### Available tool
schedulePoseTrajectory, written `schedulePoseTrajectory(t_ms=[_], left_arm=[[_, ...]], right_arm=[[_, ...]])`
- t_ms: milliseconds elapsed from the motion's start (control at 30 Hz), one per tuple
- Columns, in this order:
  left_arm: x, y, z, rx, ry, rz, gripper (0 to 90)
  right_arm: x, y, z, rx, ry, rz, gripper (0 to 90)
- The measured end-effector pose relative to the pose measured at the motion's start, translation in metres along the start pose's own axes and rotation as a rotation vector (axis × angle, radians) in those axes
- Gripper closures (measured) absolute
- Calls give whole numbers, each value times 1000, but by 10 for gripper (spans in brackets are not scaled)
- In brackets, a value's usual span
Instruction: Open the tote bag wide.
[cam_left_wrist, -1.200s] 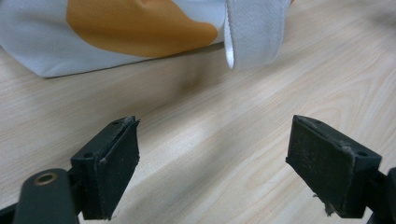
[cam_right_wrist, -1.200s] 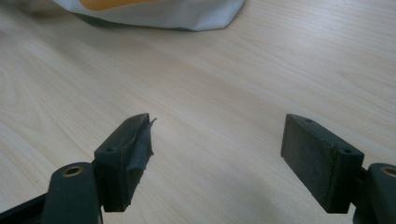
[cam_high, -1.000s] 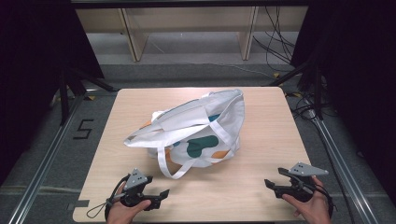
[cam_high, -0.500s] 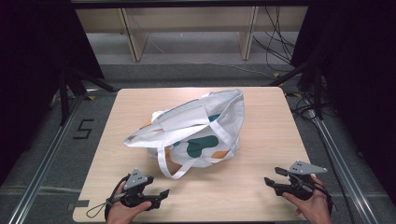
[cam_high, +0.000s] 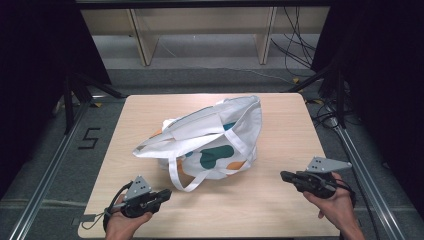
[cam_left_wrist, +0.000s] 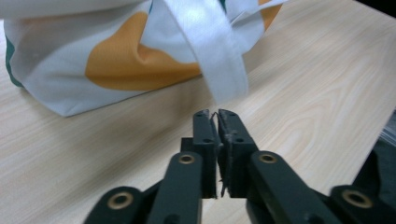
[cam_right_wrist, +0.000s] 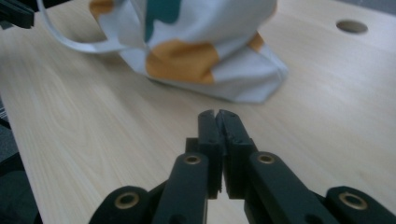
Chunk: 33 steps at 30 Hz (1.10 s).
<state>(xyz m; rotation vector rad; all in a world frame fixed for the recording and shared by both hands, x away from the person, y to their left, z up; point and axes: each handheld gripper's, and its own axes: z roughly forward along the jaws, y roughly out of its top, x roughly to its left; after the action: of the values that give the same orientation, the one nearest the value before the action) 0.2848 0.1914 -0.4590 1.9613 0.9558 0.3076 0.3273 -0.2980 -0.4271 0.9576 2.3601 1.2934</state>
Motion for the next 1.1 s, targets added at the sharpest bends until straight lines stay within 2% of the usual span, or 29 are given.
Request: schedulePoseTrajectory(t_ms=[67,133,200,267,333,367,467,500,533,567,633,733,767,800,833,867,900,933,967,1000,1067,1100], left_arm=[[1,7,-4,-15,-13,-2,892],[3,17,-11,-2,-3,31,894],[5,30,-16,-26,-16,34,895],[9,45,-21,-38,-2,57,895],[13,58,-23,-60,-4,65,894],[14,64,-24,-66,-9,56,894],[15,81,-24,-56,4,82,894],[16,86,-24,-59,-10,84,894],[18,95,-22,-54,-3,89,894],[21,100,-21,-48,-8,99,891],[24,108,-18,-42,-12,89,891],[29,118,-11,-23,-7,98,891],[31,121,-7,-22,-11,89,891],[33,125,-4,-14,-5,87,891],[37,128,-2,11,-9,116,891],[37,130,1,2,-4,94,891],[41,134,2,24,2,117,891],[41,135,5,0,8,100,891],[44,138,5,18,14,106,891],[45,140,7,9,22,101,892],[47,145,11,10,30,94,892],[49,147,13,17,29,106,892]], right_arm=[[3,16,1,-6,14,-25,900],[5,34,2,-9,29,-80,900],[8,53,5,-36,41,-127,900],[12,74,5,-27,54,-138,900],[15,93,8,-56,63,-172,900],[17,105,7,-40,64,-170,900],[16,128,10,-46,57,-214,900],[16,135,11,-45,56,-219,900],[16,139,12,-57,49,-221,900],[16,150,13,-45,53,-213,900],[16,160,16,-48,48,-217,900],[15,176,22,-46,42,-252,900],[16,182,23,-38,44,-241,900],[16,189,25,-33,47,-241,900],[16,195,28,-36,46,-241,900],[16,200,30,-26,42,-246,900],[14,204,32,-23,46,-261,900],[14,208,36,-18,38,-255,900],[13,212,38,-17,33,-266,900],[12,216,40,-8,42,-266,900],[13,223,45,4,35,-246,900],[12,227,49,9,25,-245,900]])
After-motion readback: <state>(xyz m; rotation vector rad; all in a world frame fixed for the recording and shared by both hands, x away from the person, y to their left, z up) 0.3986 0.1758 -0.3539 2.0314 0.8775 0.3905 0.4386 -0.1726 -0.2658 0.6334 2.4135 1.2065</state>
